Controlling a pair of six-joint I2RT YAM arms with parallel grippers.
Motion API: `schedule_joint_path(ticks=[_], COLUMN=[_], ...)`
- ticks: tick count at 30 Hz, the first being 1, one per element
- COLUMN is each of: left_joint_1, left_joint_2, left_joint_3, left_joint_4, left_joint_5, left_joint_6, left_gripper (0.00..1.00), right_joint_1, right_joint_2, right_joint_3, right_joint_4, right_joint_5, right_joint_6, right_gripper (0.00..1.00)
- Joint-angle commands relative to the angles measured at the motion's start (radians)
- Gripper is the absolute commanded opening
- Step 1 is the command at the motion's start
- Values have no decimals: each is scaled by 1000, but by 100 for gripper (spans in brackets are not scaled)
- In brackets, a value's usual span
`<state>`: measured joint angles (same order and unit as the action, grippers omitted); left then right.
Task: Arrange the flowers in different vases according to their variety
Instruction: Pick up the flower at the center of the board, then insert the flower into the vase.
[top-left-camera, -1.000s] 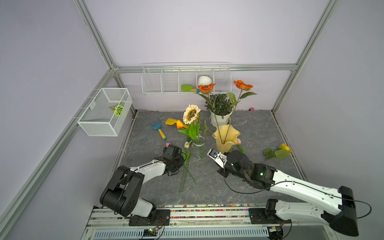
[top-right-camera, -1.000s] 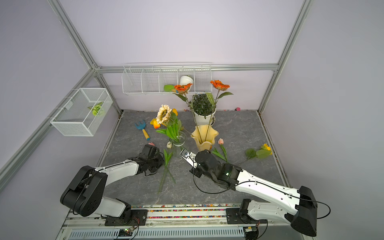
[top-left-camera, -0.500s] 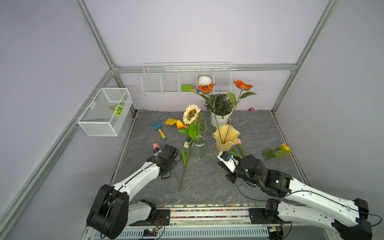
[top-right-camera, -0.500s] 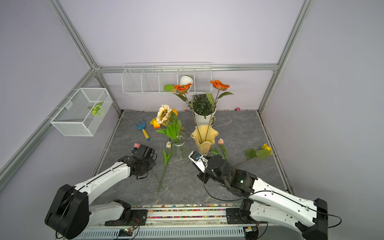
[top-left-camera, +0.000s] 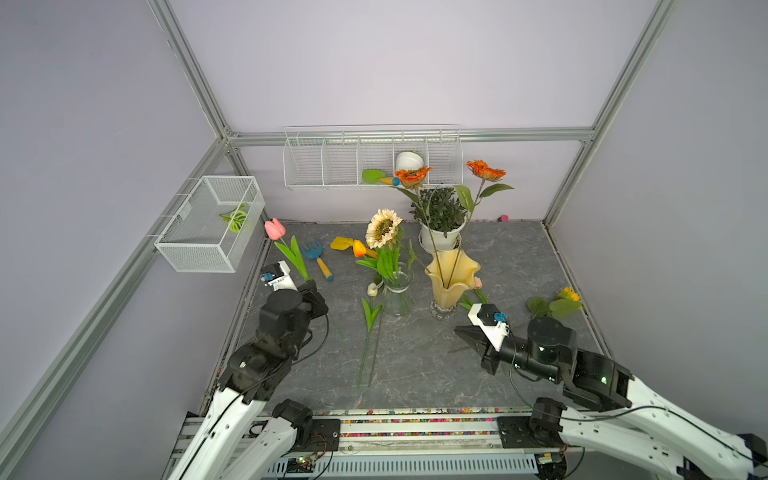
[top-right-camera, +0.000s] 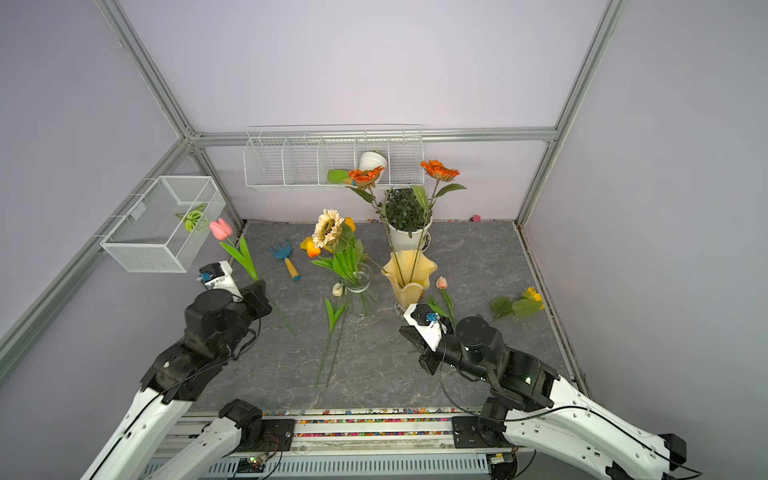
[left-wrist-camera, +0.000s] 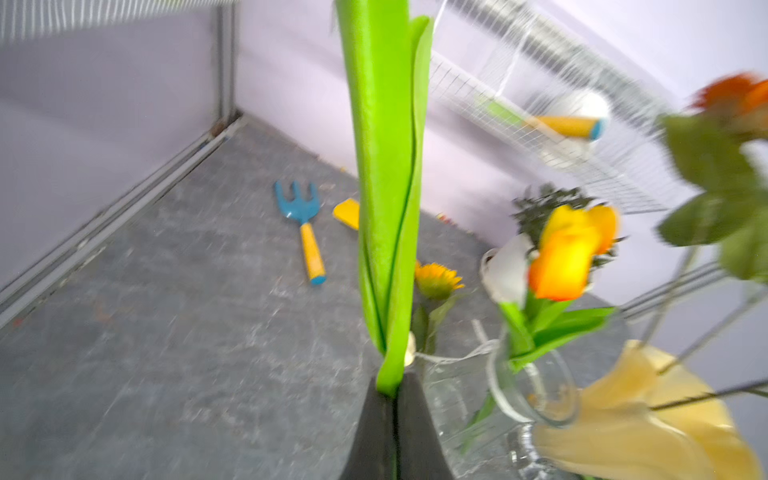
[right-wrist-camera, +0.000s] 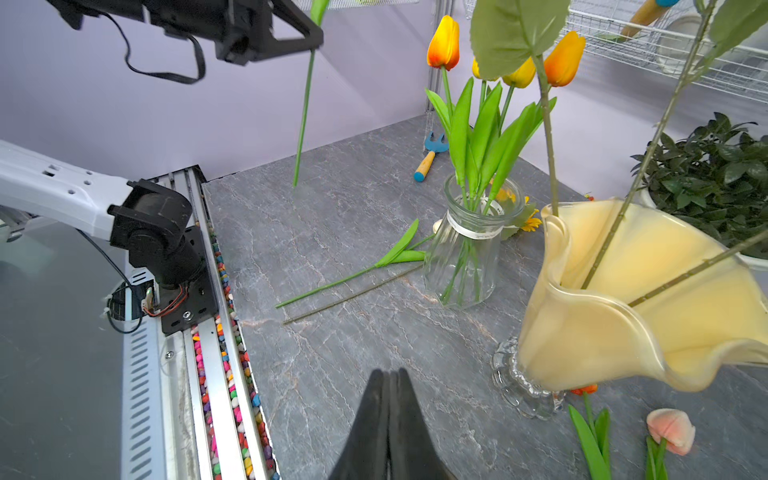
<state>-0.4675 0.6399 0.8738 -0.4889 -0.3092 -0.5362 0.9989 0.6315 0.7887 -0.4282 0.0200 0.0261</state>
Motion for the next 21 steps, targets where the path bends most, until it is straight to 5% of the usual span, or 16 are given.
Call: schedule_joint_path(ticks=[1, 7, 12, 16, 21], left_joint_1=[-5, -80, -206, -212, -212], left_joint_2=[-33, -32, -7, 55, 153], left_joint_3=[-67, -213, -172, -139, -168], left_joint_4=[272, 653, 678, 715, 858], left_joint_5=[218, 422, 435, 479, 387], left_joint_6=[105, 150, 336, 373, 383], left_gripper=[0, 0, 0, 0, 0], right_joint_1=[-9, -8, -10, -9, -9], right_joint_2=[-9, 6, 14, 16, 17], right_joint_3=[15, 21, 20, 18, 18], right_joint_4=[-34, -42, -43, -47, -48], right_joint_5=[20, 43, 55, 67, 74], right_joint_6=[21, 21, 27, 30, 41], right_gripper=[9, 9, 9, 9, 8])
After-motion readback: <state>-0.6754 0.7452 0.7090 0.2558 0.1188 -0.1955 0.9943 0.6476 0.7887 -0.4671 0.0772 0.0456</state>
